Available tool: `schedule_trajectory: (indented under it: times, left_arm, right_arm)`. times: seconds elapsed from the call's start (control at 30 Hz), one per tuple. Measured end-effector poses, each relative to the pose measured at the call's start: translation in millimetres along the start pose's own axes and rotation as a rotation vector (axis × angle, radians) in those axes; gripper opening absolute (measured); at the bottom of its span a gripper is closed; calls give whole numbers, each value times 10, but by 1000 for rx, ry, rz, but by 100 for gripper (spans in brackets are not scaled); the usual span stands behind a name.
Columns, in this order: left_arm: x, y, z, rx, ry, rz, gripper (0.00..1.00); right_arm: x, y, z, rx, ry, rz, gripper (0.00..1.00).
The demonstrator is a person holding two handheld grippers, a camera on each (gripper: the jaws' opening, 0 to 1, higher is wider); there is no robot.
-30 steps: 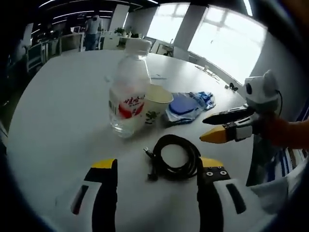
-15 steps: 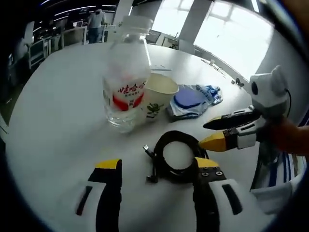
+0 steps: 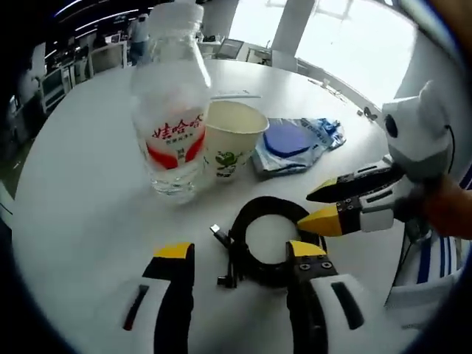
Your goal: Arrange the tabletop items into an orderly group along one side of the table until the central work area is clear of visible clutter.
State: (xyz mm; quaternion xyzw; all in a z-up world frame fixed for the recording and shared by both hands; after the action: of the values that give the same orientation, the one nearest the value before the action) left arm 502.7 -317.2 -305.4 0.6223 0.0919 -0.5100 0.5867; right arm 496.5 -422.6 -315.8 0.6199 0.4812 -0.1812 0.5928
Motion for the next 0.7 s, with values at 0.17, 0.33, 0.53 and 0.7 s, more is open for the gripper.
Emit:
schedule_trajectory:
  times: [0.17,0.33,0.53,0.7]
  left_arm:
    - [41,-28,21,22,9,-20,44]
    - [98,-64,23,22,21,-35,40]
    - [153,-94,27,47,39,-60,36]
    - [158,-78,-9,86,92,-66,30]
  right_arm:
    - [19,-4,1,4,-4,-1,28]
    - [57,-22,-13,1,-7,-13,25]
    - [98,-24,-11,-7,-20,-10,21]
    - [102,-23,1,-15,-40,-3,18]
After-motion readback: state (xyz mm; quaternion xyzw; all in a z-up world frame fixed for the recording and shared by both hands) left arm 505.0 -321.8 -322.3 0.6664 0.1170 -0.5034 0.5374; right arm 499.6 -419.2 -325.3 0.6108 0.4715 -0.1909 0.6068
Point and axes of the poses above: the point that each gripper's makers call its tool centre point, and the gripper's own axes: x roughly forward along the fingers, z roughly to its right, y roughly out of its top, the point moved 2 cm from there along -x, roughly backward along the fingers, and after that the axes turned 2 degrees about x, right-handed, at the moved point
